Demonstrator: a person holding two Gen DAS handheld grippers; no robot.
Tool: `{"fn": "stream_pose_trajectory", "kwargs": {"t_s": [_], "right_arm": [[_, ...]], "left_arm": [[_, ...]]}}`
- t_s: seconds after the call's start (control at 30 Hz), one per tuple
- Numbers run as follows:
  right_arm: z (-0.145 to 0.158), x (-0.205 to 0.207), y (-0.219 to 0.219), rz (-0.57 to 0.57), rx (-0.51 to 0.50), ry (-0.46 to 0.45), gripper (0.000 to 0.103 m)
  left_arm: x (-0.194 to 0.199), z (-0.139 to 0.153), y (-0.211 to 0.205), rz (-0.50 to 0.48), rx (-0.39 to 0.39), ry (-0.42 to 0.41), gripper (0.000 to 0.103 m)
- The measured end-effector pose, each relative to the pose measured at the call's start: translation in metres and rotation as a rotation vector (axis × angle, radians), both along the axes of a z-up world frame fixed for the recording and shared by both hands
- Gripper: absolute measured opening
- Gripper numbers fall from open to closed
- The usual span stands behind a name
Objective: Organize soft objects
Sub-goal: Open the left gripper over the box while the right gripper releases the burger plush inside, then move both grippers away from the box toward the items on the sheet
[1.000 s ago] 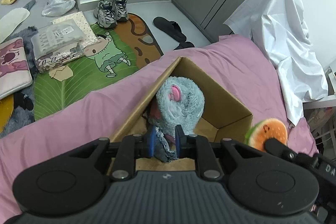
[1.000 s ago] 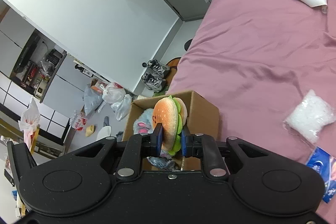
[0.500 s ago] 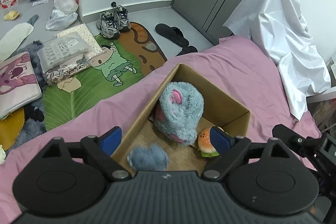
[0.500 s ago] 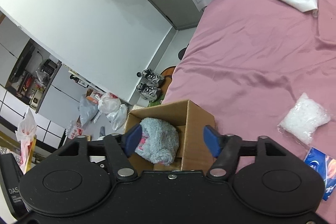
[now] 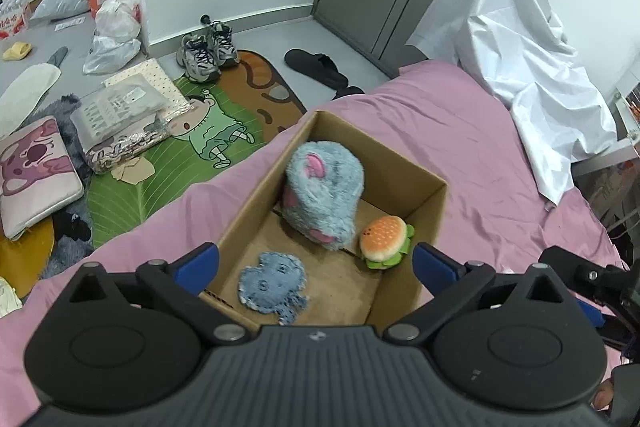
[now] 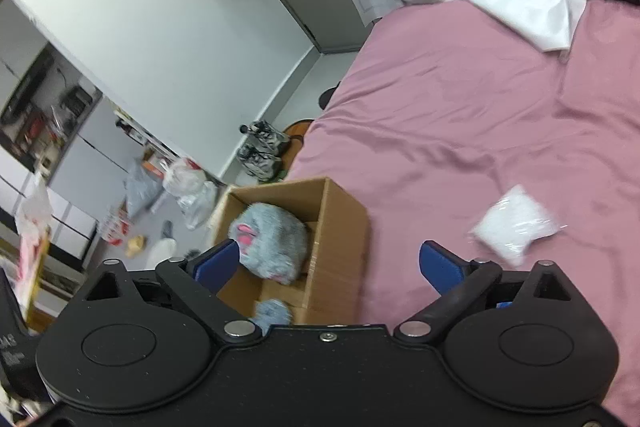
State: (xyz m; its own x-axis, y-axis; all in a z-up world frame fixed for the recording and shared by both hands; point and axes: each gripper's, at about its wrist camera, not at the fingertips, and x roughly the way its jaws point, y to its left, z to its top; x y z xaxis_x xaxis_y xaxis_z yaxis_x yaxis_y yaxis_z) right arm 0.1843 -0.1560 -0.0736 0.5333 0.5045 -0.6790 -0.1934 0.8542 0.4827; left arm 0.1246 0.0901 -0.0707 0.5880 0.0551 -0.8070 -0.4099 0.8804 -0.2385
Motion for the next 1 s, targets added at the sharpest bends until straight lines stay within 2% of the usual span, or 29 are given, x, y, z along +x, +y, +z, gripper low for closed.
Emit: {"fn": "stream_pose_trajectory", "kwargs": {"t_s": [0.17,0.5,0.7,0.87,1.0], "right_arm": [[0.008,-0.007,-0.009,0.036,-0.065,-0.012,0.100],[0.017,-0.022,-0.045,0.095,-0.113,-0.044,0.103],[0.018,-0.027,-0.067,0.086,-0.100,-0.058,0.103],[0.020,-0.032,-0.077,0.153,-0.098,-0.081,0.103],[0.019,-0.034,-0.088,0.165,-0.091,-0.083,0.103]], "left_arm": [[-0.004,0.006,-0.014,-0.030,-0.007,-0.011,0.103],[-0.017,0.017,-0.041,-0.024,0.048,-0.038,0.103],[-0.023,0.021,-0.060,-0.037,0.059,-0.049,0.103],[-0.026,0.026,-0.079,-0.066,0.079,-0.052,0.103],[-0.026,0.026,-0.096,-0.096,0.091,-0.040,0.103]]}}
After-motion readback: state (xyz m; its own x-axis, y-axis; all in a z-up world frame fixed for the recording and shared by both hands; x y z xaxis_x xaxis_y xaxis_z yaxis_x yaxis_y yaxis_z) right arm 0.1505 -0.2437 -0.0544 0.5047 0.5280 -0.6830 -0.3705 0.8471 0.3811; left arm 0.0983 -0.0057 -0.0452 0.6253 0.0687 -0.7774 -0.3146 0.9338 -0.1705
